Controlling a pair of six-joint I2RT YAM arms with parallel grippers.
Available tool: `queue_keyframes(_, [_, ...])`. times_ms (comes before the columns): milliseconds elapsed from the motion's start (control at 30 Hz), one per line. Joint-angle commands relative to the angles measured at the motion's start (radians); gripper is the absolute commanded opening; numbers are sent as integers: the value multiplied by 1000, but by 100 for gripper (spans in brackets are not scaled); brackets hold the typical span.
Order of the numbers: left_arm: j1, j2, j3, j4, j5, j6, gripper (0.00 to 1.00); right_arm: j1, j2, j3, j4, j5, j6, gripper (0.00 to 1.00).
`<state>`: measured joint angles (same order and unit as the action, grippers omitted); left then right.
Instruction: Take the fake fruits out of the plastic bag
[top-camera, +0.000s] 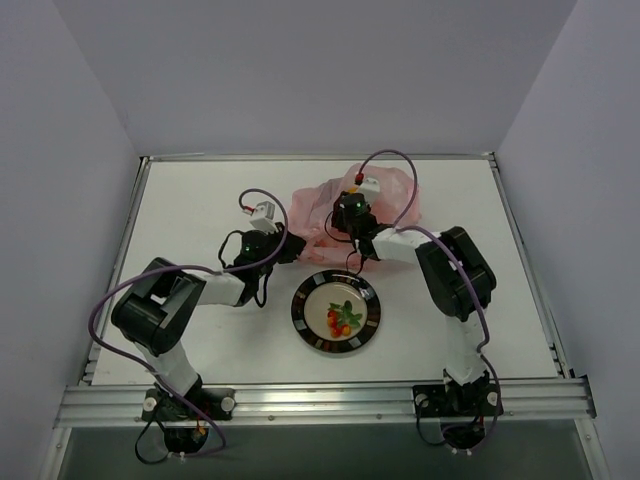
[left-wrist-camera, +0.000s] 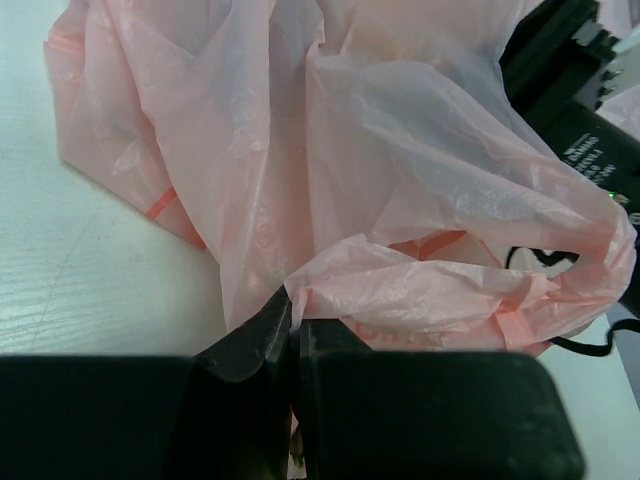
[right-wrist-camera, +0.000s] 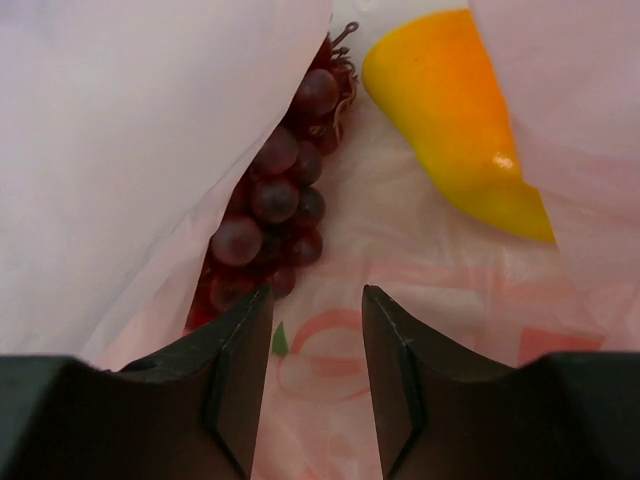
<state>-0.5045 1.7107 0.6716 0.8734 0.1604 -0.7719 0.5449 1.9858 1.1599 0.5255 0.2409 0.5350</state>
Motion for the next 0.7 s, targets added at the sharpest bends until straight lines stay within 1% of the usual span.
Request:
queue_keyframes(0, [6, -59, 0, 52, 5, -4, 2, 7, 34, 61, 134, 113, 100, 38])
queue_keyframes(33, [6, -66, -1, 52, 7, -4, 2, 7, 42, 69, 142, 115, 105, 43])
queue_keyframes(133, [6, -75, -3, 47, 7, 0, 2, 4, 85, 113, 152, 126, 129, 52])
queue_keyframes(167, [6, -77, -4, 47, 2, 0, 2, 6, 108, 122, 160, 120, 132, 53])
queue_keyframes(200, [6, -79, -6, 47, 2, 2, 2, 4, 119, 133, 183, 106, 143, 57])
queue_keyframes(300, [6, -79, -4, 42, 2, 6, 2, 4, 154, 145, 224, 78, 161, 63])
queue_keyframes(333, [6, -77, -3, 41, 1, 6, 2, 3, 165, 168, 225, 58, 171, 67])
queue_keyframes(467, [6, -68, 0, 42, 2, 8, 2, -13, 249, 208, 263, -23, 207, 69])
queue_keyframes(533, [6, -65, 0, 41, 1, 8, 2, -19, 268, 201, 356, -69, 232, 69])
queue_keyframes(600, [7, -62, 0, 39, -2, 11, 2, -19, 295, 214, 410, -123, 249, 70])
queue_keyframes(667, [9, -57, 2, 38, -2, 11, 2, -19, 321, 244, 427, -175, 247, 69])
